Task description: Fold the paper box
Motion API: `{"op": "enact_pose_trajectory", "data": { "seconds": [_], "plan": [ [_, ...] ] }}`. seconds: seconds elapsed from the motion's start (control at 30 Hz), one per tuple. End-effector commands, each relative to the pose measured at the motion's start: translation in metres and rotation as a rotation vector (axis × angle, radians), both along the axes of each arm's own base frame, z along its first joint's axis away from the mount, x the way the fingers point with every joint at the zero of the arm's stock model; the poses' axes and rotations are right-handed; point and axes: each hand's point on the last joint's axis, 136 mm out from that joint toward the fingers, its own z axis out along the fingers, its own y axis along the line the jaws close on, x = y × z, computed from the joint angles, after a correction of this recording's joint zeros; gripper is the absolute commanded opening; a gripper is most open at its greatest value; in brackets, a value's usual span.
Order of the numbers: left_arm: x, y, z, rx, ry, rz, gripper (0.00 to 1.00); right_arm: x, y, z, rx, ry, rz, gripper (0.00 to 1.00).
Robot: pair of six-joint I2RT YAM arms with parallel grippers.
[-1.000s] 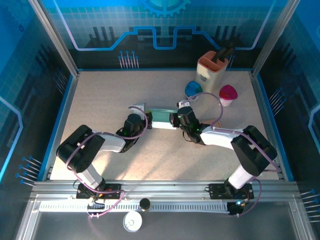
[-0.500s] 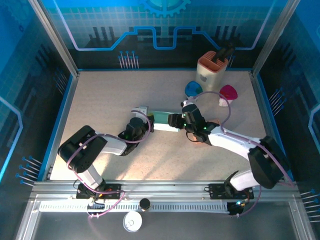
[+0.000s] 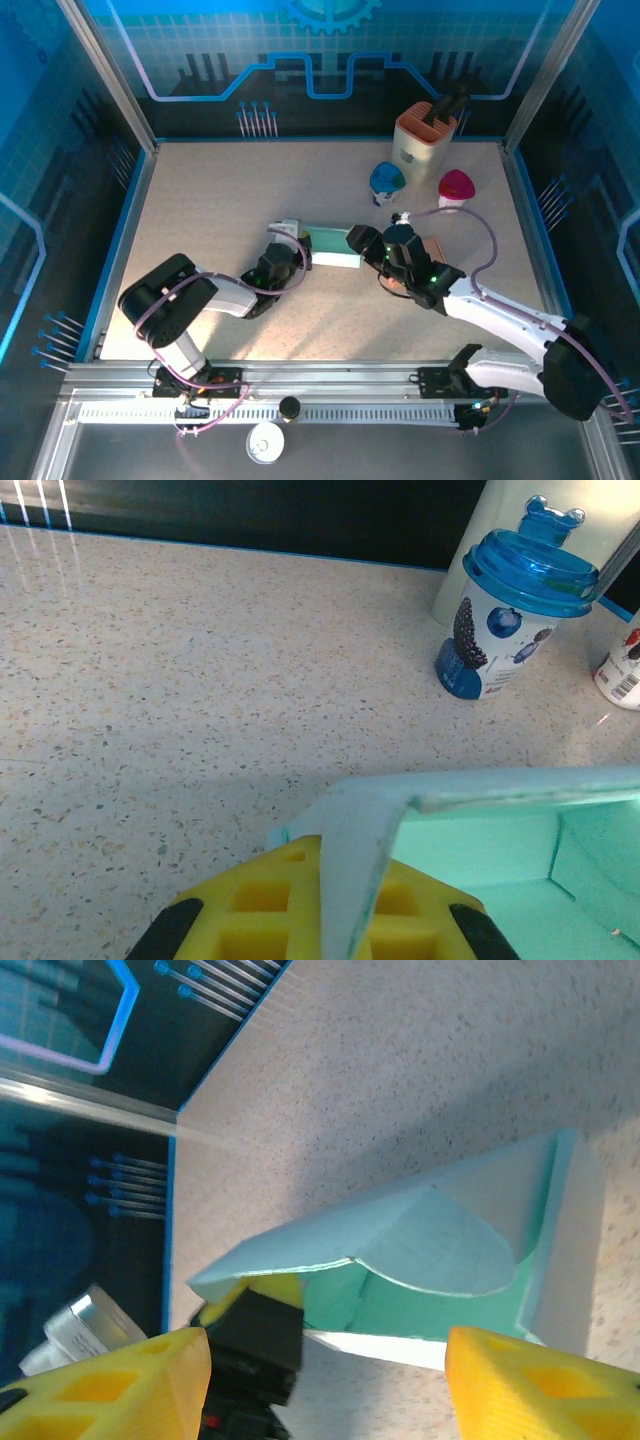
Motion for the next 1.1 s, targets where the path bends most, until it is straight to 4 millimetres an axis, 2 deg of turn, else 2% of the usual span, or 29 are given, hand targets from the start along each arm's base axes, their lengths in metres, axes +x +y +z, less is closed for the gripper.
{"op": "enact_pose_trajectory", "data": {
  "seconds": [0.0, 0.07, 0.27, 0.43, 0.57, 0.7, 0.8, 0.87, 0.9, 1.0, 1.07],
  "plan": [
    [-0.004, 0.008, -0.006, 0.032, -0.017, 0.058, 0.0, 0.007, 0.006, 0.009, 0.215, 0.105, -0.166, 0.62],
    [-0.005, 0.008, -0.006, 0.035, -0.024, 0.07, 0.0, 0.009, 0.009, 0.002, 0.271, 0.151, -0.203, 0.6],
    [-0.01, 0.003, -0.009, 0.055, -0.044, 0.091, 0.0, 0.027, 0.016, 0.013, 0.321, 0.113, -0.233, 0.59],
    [-0.013, 0.002, -0.014, 0.066, -0.05, 0.106, 0.0, 0.032, 0.025, 0.012, 0.336, 0.129, -0.221, 0.56],
    [-0.014, 0.001, -0.014, 0.064, -0.057, 0.111, 0.0, 0.033, 0.032, -0.002, 0.355, 0.17, -0.212, 0.45],
    [-0.016, -0.001, -0.014, 0.068, -0.06, 0.106, 0.0, 0.035, 0.033, -0.015, 0.377, 0.204, -0.211, 0.3],
    [-0.016, -0.002, -0.013, 0.071, -0.064, 0.103, 0.0, 0.037, 0.03, -0.02, 0.378, 0.212, -0.221, 0.25],
    [-0.018, -0.003, -0.013, 0.076, -0.067, 0.096, 0.0, 0.036, 0.027, -0.024, 0.371, 0.219, -0.227, 0.17],
    [-0.019, -0.004, -0.012, 0.078, -0.069, 0.093, 0.01, 0.038, 0.028, -0.02, 0.392, 0.202, -0.223, 0.13],
    [-0.024, -0.004, -0.009, 0.075, -0.075, 0.086, 0.15, 0.037, 0.027, -0.028, 0.397, 0.221, -0.224, 0.02],
    [-0.031, -0.005, -0.007, 0.063, -0.072, 0.078, 0.23, 0.036, 0.027, -0.032, 0.417, 0.227, -0.22, 0.0]
  ]
}}
